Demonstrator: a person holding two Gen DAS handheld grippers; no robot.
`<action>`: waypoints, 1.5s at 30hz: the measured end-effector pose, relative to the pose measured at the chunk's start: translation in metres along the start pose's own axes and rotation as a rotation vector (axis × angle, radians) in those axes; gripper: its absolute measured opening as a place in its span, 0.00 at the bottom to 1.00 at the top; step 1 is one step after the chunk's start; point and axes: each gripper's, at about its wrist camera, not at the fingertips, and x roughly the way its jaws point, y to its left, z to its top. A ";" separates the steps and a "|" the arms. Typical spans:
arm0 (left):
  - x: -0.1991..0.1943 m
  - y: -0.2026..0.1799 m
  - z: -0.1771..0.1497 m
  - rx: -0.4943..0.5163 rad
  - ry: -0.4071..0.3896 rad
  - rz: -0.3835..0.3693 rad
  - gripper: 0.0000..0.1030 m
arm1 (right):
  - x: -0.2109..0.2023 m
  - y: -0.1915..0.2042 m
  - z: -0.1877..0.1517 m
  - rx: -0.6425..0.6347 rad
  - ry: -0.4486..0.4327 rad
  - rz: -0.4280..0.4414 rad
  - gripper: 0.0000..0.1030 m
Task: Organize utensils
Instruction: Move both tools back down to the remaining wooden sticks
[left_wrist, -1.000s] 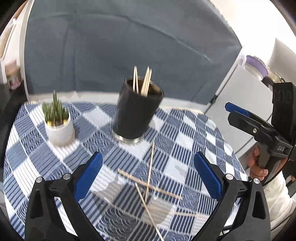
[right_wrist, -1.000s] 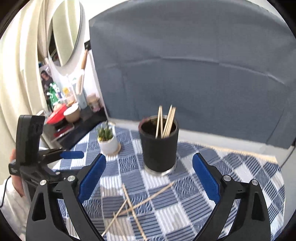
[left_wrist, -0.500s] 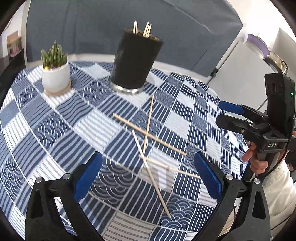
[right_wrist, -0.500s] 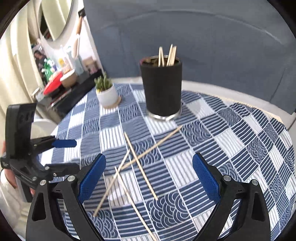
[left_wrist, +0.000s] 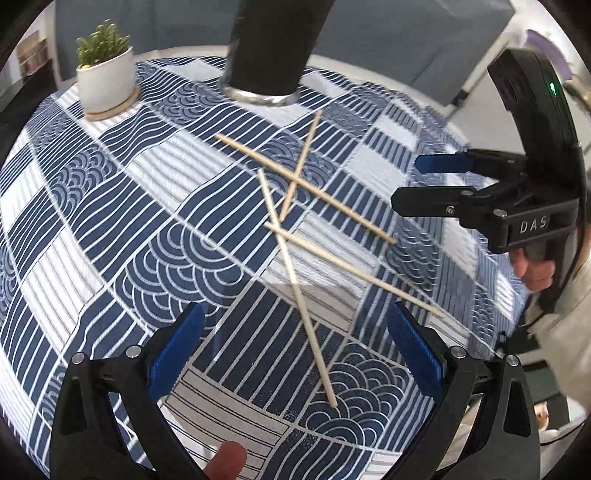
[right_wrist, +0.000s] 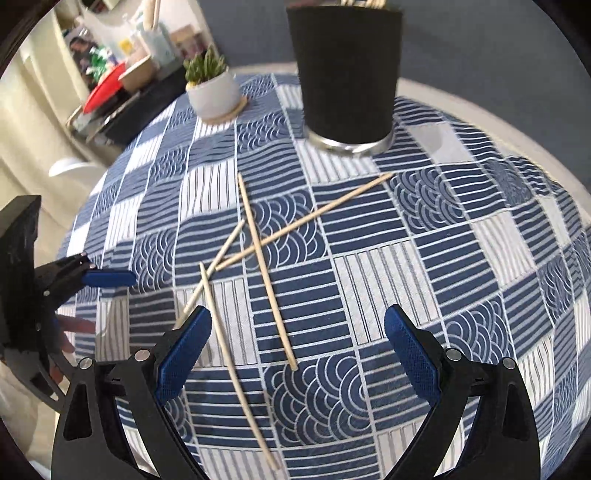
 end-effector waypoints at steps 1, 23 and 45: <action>0.002 0.000 -0.001 -0.012 0.003 0.025 0.94 | 0.006 0.000 0.003 -0.029 0.020 0.007 0.88; 0.028 -0.014 -0.005 -0.089 0.038 0.347 0.95 | 0.071 0.024 0.031 -0.219 0.136 -0.052 0.94; 0.031 -0.011 0.003 -0.131 0.065 0.368 0.91 | 0.062 0.026 0.033 -0.228 0.129 -0.051 0.65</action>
